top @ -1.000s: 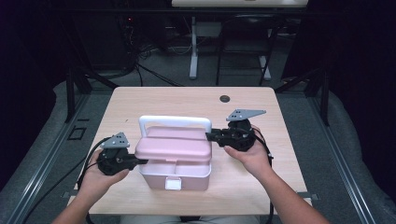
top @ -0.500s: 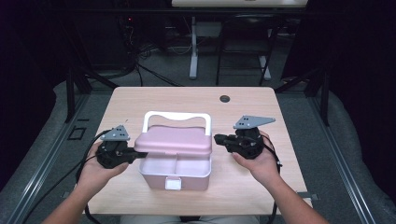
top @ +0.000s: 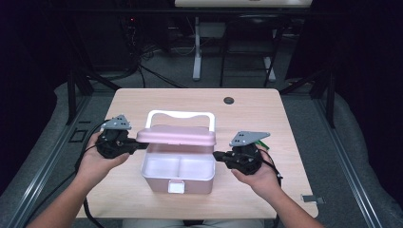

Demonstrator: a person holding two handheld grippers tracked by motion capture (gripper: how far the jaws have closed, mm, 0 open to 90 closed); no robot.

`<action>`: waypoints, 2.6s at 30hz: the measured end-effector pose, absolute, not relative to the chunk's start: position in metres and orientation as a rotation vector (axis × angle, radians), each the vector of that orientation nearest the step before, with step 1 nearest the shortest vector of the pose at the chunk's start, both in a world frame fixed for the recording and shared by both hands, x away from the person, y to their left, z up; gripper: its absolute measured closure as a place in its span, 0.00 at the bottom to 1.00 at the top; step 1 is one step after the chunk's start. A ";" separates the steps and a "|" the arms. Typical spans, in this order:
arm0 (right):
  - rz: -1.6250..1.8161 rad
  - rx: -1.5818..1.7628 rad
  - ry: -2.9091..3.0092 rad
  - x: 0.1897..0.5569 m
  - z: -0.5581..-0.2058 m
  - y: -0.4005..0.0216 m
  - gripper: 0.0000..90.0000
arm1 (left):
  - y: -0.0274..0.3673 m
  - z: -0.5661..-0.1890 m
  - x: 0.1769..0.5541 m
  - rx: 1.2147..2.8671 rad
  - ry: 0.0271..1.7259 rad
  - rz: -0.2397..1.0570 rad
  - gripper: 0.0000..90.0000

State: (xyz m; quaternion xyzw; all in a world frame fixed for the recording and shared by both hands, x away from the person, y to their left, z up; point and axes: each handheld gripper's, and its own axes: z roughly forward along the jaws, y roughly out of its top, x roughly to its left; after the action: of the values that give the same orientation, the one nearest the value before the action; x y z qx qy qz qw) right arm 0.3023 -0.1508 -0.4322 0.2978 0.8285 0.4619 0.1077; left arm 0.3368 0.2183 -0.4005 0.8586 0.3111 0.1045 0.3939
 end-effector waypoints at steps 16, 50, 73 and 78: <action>1.309 0.799 2.541 0.292 -0.456 -0.126 1.00 | 0.215 -0.384 0.352 2.196 0.795 0.304 1.00; 1.241 0.766 2.627 0.297 -0.470 -0.120 1.00 | 0.214 -0.369 0.377 2.205 0.847 0.351 1.00; 1.253 0.770 2.627 0.300 -0.470 -0.121 1.00 | 0.205 -0.360 0.399 2.263 0.881 0.398 1.00; 1.255 0.764 2.629 0.300 -0.470 -0.121 1.00 | 0.202 -0.361 0.403 2.286 0.889 0.405 1.00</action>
State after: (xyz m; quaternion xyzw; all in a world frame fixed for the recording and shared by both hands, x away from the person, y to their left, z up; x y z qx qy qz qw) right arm 0.3003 -0.1212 -0.4701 0.2531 0.8712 0.4157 0.0648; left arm 0.4028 0.2019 -0.3614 0.8707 0.3384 0.1541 0.3219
